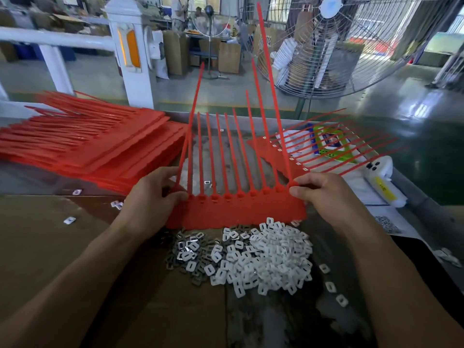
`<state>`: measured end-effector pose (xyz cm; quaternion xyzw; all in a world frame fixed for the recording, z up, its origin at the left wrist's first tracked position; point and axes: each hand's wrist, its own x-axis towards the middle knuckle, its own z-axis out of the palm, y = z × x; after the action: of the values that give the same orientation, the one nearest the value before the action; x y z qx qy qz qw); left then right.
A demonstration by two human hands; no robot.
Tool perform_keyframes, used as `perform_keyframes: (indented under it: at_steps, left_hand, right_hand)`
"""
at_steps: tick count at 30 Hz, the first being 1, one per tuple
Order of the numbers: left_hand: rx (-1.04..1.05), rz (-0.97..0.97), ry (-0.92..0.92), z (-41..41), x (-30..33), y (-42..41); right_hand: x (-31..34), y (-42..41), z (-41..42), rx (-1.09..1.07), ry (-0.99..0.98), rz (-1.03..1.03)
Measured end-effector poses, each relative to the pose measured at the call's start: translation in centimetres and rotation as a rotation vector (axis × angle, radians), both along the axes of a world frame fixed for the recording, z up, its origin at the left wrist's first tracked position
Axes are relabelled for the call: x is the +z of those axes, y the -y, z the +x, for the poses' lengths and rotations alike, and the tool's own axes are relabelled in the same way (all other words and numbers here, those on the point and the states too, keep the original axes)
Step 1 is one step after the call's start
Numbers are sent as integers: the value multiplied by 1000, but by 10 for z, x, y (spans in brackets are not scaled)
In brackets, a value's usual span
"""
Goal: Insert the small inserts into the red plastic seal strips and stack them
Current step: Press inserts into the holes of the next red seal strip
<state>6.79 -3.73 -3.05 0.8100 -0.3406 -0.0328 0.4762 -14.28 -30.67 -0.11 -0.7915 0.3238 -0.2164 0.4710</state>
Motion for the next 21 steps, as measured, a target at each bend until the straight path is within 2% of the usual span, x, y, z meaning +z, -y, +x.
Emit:
perform_keyframes:
  at_steps: [8,12,14,17,19,21]
  left_hand:
    - [52,2,46,4,1,-1]
    - [74,12,42,4,-2,-1]
    - [71,18,19,5,-3,-2]
    - [80,35,-26,6,-2,-2]
    - [78,37,-43,7,-2,-1]
    - [81,37,-45,8,-1,-1]
  right_hand:
    - [-11,-2,5,-26,-37,-47]
    - [-13,-6,9,-45,-123,-91]
    - [-11,-9,8,-57,-179,-171]
    - [-1,-22,10,-92,-255,-428]
    - [8,-39,14,-15,-184,-550]
    - [18,-63,21,196,-98,-533]
